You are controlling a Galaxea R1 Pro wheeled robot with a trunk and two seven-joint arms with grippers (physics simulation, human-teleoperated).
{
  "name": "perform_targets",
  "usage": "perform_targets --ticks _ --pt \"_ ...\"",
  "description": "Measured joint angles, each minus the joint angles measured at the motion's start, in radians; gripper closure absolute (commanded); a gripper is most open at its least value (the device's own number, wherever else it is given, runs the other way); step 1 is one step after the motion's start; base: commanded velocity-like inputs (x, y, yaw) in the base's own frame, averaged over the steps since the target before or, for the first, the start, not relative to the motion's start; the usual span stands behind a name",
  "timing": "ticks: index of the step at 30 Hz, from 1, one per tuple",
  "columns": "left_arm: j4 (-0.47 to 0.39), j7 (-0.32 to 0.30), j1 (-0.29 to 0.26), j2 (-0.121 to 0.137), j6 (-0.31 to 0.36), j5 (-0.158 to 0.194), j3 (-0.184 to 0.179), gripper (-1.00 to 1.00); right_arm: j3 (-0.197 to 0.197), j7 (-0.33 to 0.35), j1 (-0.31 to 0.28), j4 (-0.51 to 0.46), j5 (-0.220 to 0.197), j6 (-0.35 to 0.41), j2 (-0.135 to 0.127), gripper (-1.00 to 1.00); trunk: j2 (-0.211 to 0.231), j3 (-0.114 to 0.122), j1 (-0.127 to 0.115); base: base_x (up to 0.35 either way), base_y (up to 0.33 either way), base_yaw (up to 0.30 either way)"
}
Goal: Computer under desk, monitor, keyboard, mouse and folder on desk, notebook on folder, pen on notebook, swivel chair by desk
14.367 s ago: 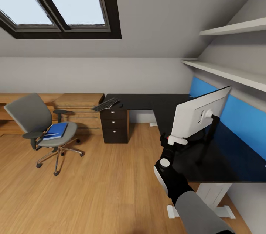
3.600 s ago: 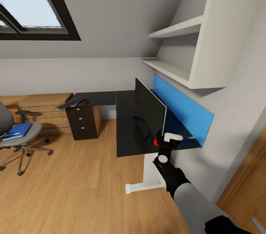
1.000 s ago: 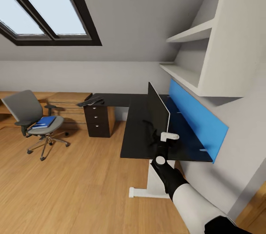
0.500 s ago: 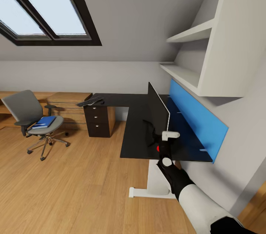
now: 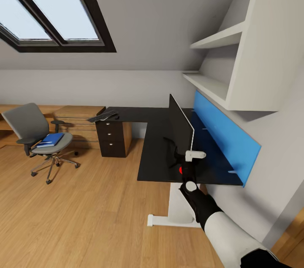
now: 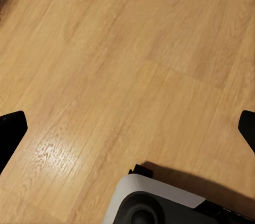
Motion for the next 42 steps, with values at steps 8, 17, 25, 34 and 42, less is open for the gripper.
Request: perform_targets --ticks 8,17,25,34,42 --pt "0.0 0.0 0.0 0.001 -0.001 0.0 0.0 -1.0 -0.026 0.079 0.012 0.048 -0.03 -0.006 -0.014 -1.0 0.0 0.0 0.0 0.0 0.0 0.0" --pt "0.0 0.0 0.0 0.001 -0.001 0.0 0.0 -1.0 -0.06 0.265 0.01 0.119 -0.175 0.004 -0.042 -1.0 0.0 0.0 0.0 0.0 0.0 0.0" --pt "0.0 0.0 0.0 0.001 -0.001 -0.001 0.0 -1.0 -0.061 0.271 0.01 0.121 -0.181 0.003 -0.045 -1.0 0.0 0.0 0.0 0.125 -0.036 0.0" --pt "0.0 0.0 0.0 0.0 -0.002 -0.001 0.0 -1.0 -0.061 0.271 0.01 0.121 -0.181 0.001 -0.046 -1.0 0.0 0.0 0.0 0.106 -0.011 0.0" --pt "0.0 0.0 0.0 -0.001 -0.002 -0.002 0.0 -1.0 -0.061 0.271 0.01 0.121 -0.18 0.001 -0.046 -1.0 0.0 0.0 0.0 0.115 0.0 0.0"
